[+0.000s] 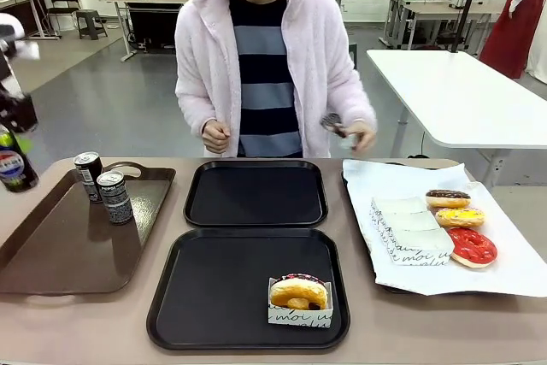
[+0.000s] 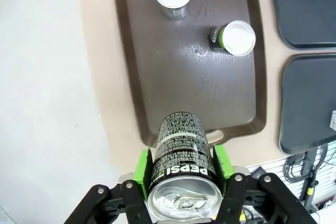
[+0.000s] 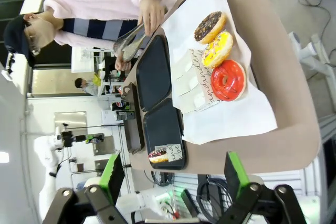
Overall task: Set up donuts and drinks on trays.
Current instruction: Pick up one Pepsi coke and place it on the Flat Tray.
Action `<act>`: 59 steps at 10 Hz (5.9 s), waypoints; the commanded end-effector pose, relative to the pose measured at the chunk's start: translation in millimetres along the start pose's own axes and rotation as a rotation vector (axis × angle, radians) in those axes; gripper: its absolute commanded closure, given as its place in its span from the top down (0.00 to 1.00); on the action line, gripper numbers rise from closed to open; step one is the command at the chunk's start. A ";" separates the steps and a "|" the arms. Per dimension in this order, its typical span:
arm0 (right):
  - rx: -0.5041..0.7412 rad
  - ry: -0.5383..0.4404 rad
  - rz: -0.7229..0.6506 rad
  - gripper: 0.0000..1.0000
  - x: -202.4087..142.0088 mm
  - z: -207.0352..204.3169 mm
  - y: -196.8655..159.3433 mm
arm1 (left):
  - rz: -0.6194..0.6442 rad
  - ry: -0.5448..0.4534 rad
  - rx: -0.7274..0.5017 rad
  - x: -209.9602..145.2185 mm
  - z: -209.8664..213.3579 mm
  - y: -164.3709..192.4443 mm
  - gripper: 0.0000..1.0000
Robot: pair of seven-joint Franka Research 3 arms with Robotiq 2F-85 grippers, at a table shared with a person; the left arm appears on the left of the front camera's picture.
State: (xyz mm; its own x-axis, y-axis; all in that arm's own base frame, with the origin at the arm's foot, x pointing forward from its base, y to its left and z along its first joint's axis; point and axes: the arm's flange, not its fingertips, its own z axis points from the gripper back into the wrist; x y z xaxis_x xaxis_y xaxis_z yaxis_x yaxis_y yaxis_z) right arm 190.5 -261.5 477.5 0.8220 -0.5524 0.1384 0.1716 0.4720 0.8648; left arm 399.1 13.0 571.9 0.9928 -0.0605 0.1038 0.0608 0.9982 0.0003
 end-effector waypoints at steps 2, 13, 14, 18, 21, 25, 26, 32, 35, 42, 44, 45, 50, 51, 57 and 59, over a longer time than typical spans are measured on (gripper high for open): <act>0.005 0.006 0.002 1.00 -1.0 1.5 -2.3 | 0.010 -0.032 0.032 -2.1 4.9 19.0 0.00; 0.005 0.006 0.002 1.00 -1.0 1.5 -2.3 | -0.160 -0.067 -0.047 -25.1 46.4 -203.5 0.58; 0.005 0.006 0.002 1.00 -1.0 1.5 -2.3 | -0.215 -0.068 -0.049 -37.6 35.4 -236.8 0.58; 0.005 0.006 0.002 1.00 -1.0 1.5 -2.3 | -0.321 -0.015 -0.034 -66.4 -25.9 -316.5 0.58; 0.005 0.006 0.002 1.00 -1.0 1.5 -2.3 | -0.311 0.026 -0.019 -58.8 -65.6 -326.8 0.58; 0.005 0.006 0.002 1.00 -1.0 1.5 -2.3 | -0.343 0.020 -0.020 -67.2 -50.2 -326.0 0.58; 0.005 0.006 0.002 1.00 -1.0 1.5 -2.3 | -0.343 0.020 -0.020 -67.2 -50.2 -326.0 0.58; 0.005 0.006 0.002 1.00 -1.0 1.5 -2.3 | -0.288 -0.056 0.013 -78.8 -108.4 -349.1 0.58; 0.005 0.006 0.002 1.00 -1.0 1.5 -2.3 | -0.256 -0.068 -0.012 -80.3 -135.9 -354.9 0.58; 0.005 0.006 0.002 1.00 -1.0 1.5 -2.3 | -0.281 -0.060 -0.022 -78.6 -165.3 -365.6 0.58; 0.005 0.006 0.002 1.00 -1.0 1.5 -2.3 | -0.286 -0.052 -0.014 -78.9 -172.5 -366.1 0.58; 0.005 0.006 0.002 1.00 -1.0 1.5 -2.3 | -0.286 -0.050 -0.008 -79.5 -174.6 -366.0 0.58; 0.005 0.006 0.002 1.00 -1.0 1.5 -2.3 | -0.304 -0.038 -0.005 -82.2 -179.2 -365.3 1.00; 0.005 0.006 0.002 1.00 -1.0 1.5 -2.3 | -0.303 -0.040 -0.010 -82.5 -178.1 -364.8 1.00; 0.005 0.006 0.002 1.00 -1.0 1.5 -2.3 | -0.312 -0.059 -0.091 -106.8 -105.3 -312.8 1.00; 0.005 0.006 0.002 1.00 -1.0 1.5 -2.3 | -0.373 -0.069 -0.135 -136.8 -73.3 -275.4 1.00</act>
State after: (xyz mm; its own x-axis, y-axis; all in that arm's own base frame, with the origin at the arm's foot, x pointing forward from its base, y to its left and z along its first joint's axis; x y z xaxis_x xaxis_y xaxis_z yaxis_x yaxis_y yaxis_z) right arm 190.1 -261.6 477.3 0.8217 -0.5531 0.1376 0.1722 0.4711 0.8651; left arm 279.9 -285.3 478.0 0.9075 -0.3783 0.1825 0.3938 0.9175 -0.0566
